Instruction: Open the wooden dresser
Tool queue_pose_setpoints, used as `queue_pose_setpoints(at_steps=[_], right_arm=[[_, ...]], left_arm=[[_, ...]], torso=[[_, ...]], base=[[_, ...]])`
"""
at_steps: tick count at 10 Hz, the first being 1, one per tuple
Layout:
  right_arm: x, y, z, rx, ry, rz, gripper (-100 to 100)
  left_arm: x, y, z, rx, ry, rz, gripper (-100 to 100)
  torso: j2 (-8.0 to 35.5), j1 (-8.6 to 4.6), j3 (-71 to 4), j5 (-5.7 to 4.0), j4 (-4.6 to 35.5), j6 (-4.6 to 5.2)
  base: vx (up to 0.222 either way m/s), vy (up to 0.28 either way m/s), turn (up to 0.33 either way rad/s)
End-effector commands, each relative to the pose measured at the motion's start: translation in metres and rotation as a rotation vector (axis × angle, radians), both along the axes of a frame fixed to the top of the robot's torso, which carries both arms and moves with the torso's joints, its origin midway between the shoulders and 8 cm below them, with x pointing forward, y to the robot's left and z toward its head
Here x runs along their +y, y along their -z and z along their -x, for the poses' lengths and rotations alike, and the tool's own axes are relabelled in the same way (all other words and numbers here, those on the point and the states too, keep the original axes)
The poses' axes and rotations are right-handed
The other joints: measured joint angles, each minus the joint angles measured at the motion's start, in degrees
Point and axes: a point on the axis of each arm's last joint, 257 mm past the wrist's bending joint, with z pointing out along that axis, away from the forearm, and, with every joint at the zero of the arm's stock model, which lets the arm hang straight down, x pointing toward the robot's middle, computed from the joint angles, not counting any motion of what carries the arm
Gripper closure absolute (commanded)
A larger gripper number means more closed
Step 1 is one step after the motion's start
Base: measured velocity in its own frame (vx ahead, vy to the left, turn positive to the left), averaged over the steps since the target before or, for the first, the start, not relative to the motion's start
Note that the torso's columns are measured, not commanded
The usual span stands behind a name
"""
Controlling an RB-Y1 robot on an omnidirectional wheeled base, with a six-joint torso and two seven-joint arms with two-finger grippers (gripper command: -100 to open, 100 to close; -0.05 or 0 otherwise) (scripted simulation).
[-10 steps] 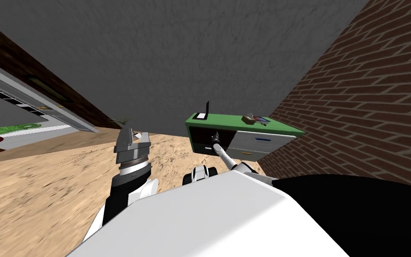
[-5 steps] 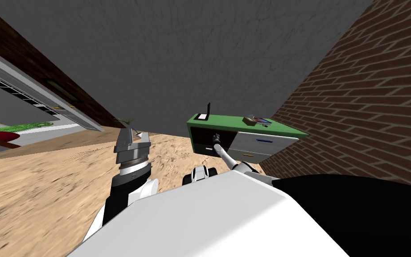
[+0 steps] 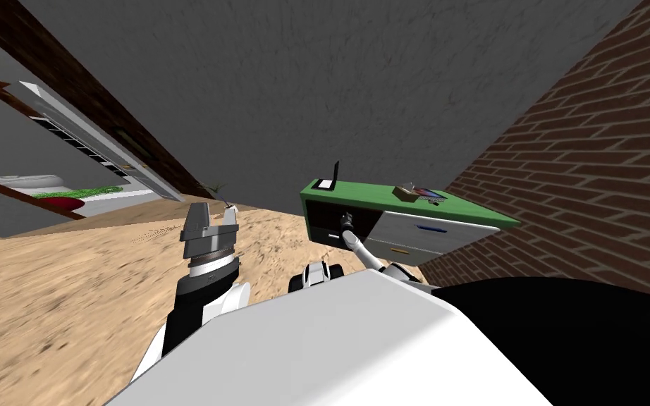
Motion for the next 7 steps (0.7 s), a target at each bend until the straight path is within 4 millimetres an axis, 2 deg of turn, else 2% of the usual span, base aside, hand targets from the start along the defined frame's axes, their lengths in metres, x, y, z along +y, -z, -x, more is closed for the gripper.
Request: queue_pose_setpoints(at_steps=[1,3,4,5,6,7], right_arm=[[-0.022,0.001,0.027,-0.011,0.042,0.005,100],[-0.040,0.005,0.052,-0.008,0.082,0.012,100],[-0.043,0.001,0.061,-0.021,0.102,0.006,100],[-0.043,-0.004,0.062,-0.035,0.107,0.003,100],[-0.054,0.002,0.080,-0.019,0.125,0.007,100],[-0.056,-0.003,0.087,-0.034,0.143,0.000,100]], left_arm=[[0.000,0.000,0.000,0.000,0.000,0.000,0],[0.000,0.000,0.000,0.000,0.000,0.000,0],[0.000,0.000,0.000,0.000,0.000,0.000,0],[0.000,0.000,0.000,0.000,0.000,0.000,0],[0.000,0.000,0.000,0.000,0.000,0.000,0],[0.000,0.000,0.000,0.000,0.000,0.000,0]], torso=[[0.1,0.06,0.0,0.04,0.1,0.04],[0.0,0.07,0.0,-0.01,0.0,0.04],[-0.1,0.05,0.0,-0.02,0.0,-0.11],[0.0,0.10,0.0,0.01,0.0,-0.04],[0.1,0.11,0.0,0.03,0.0,0.11],[0.2,0.09,0.1,0.00,0.0,-0.01]], base=[[0.042,-0.015,0.282],[0.039,-0.017,0.198],[0.036,-0.011,0.131],[0.024,-0.005,0.003],[0.040,-0.007,0.254],[0.031,-0.021,0.136]])
